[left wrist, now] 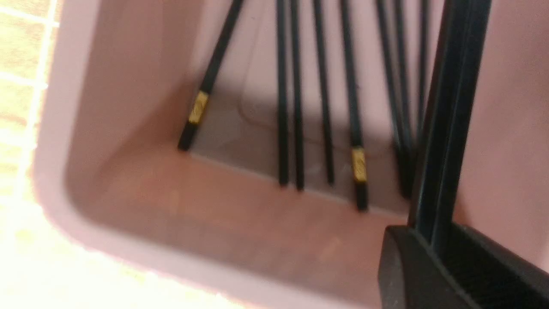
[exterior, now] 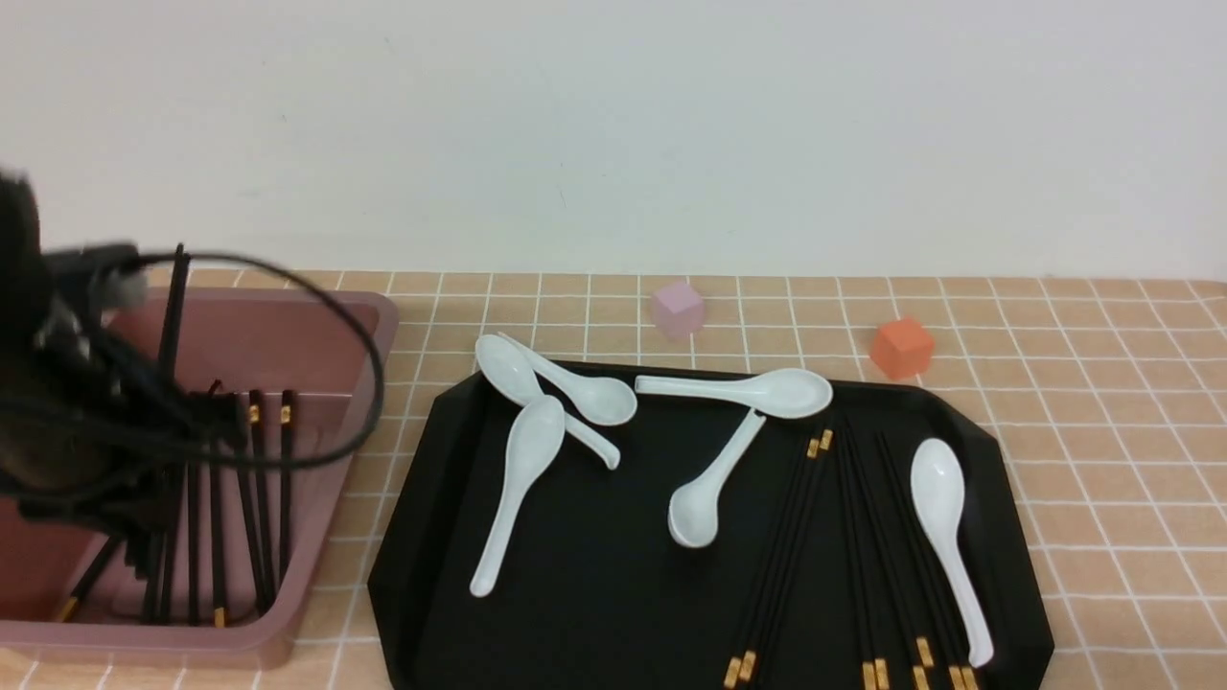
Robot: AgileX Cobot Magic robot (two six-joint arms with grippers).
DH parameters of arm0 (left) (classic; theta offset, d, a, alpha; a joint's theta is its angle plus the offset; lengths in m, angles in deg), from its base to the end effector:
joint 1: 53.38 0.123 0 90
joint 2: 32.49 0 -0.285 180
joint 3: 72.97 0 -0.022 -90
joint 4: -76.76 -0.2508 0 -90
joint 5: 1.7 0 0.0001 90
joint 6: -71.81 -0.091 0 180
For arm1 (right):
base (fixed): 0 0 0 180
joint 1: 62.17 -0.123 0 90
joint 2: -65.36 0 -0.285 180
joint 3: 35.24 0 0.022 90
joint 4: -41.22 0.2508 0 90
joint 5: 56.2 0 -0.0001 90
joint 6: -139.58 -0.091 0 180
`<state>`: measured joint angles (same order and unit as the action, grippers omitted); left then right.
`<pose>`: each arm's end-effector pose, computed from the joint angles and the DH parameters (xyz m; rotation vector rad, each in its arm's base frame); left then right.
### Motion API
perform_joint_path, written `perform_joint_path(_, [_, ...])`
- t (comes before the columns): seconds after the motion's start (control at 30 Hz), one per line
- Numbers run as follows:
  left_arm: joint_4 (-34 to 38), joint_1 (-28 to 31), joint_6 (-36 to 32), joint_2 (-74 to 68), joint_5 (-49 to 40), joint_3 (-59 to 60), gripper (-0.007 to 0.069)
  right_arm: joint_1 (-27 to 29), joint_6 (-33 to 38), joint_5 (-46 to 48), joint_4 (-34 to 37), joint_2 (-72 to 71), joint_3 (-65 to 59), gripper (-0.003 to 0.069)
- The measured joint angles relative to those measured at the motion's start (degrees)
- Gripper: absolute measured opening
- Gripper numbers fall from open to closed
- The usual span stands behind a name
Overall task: On brown tablecloth take chopsticks from black tray and put them in box.
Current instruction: 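Place the chopsticks into the pink bin with the left gripper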
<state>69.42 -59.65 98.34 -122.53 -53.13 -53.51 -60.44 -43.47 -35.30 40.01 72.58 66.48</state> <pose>0.2731 -0.0209 0.2595 -0.4040 2.7616 0.0199 0.0528 -0.0023 0.1746 0.0644 1.8558 -0.0047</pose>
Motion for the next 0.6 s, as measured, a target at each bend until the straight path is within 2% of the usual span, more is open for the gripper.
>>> perform_joint_path(0.17, [0.0,0.7,0.0,-0.1,9.1,4.6,0.0092,0.0,0.0,0.0,0.0,0.0,0.0,0.0240])
perform_joint_path(0.43, [-0.1,0.7,0.0,-5.0,11.4,4.8,0.0098,0.0,0.0,0.0,0.0,0.0,0.0,0.0240])
perform_joint_path(0.53, [-0.1,0.7,0.0,-7.4,12.1,4.8,0.0141,0.0,0.0,0.0,0.0,0.0,0.0,0.0240])
perform_joint_path(0.6, [-0.2,0.7,0.0,-8.3,12.4,4.8,0.0203,0.0,0.0,0.0,0.0,0.0,0.0,0.0240])
